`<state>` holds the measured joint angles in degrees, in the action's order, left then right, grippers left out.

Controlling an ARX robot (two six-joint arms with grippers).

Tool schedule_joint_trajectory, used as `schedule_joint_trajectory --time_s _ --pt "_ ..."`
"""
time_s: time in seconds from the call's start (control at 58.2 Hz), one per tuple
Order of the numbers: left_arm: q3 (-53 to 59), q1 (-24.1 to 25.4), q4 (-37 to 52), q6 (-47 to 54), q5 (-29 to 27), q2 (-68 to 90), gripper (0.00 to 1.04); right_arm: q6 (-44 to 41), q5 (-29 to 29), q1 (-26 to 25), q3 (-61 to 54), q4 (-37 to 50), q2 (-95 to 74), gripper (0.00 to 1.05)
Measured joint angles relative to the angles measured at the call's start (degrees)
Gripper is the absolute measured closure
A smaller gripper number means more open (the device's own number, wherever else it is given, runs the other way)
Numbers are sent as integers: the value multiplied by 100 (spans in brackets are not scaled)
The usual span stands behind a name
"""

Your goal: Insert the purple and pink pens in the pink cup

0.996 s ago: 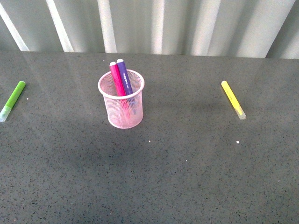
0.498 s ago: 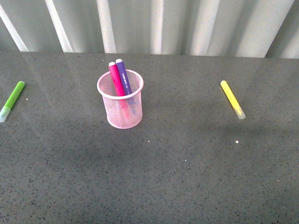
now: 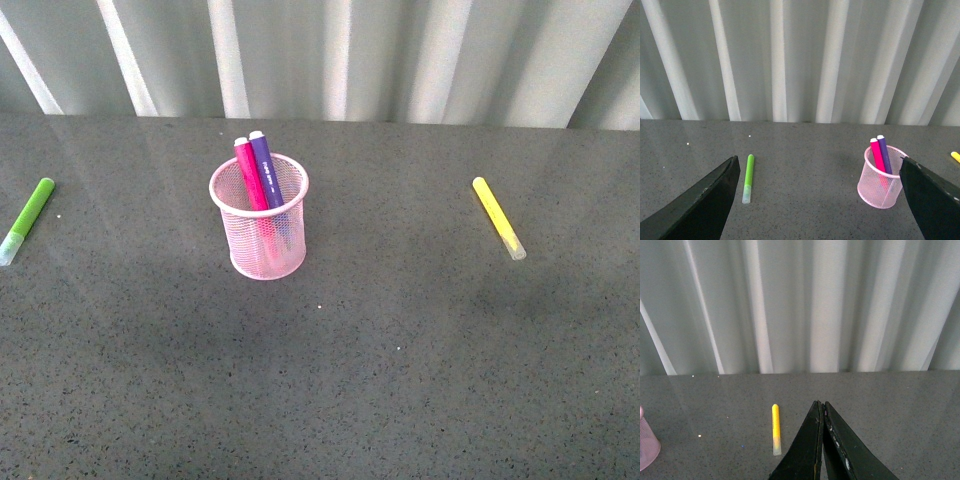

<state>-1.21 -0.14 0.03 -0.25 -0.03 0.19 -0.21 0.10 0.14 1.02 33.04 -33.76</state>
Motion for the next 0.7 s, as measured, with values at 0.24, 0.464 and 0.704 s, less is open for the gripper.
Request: schedule_joint_trajectory --time_s 0.24,0.464,0.704 --pt "0 0 0 0 0 0 7 0 0 0 -4 -734 796 101" --pt "0 0 0 0 0 0 7 0 0 0 -4 -1294 1379 101" --pt "0 0 0 0 0 0 7 2 0 0 -4 -1792 1884 101"
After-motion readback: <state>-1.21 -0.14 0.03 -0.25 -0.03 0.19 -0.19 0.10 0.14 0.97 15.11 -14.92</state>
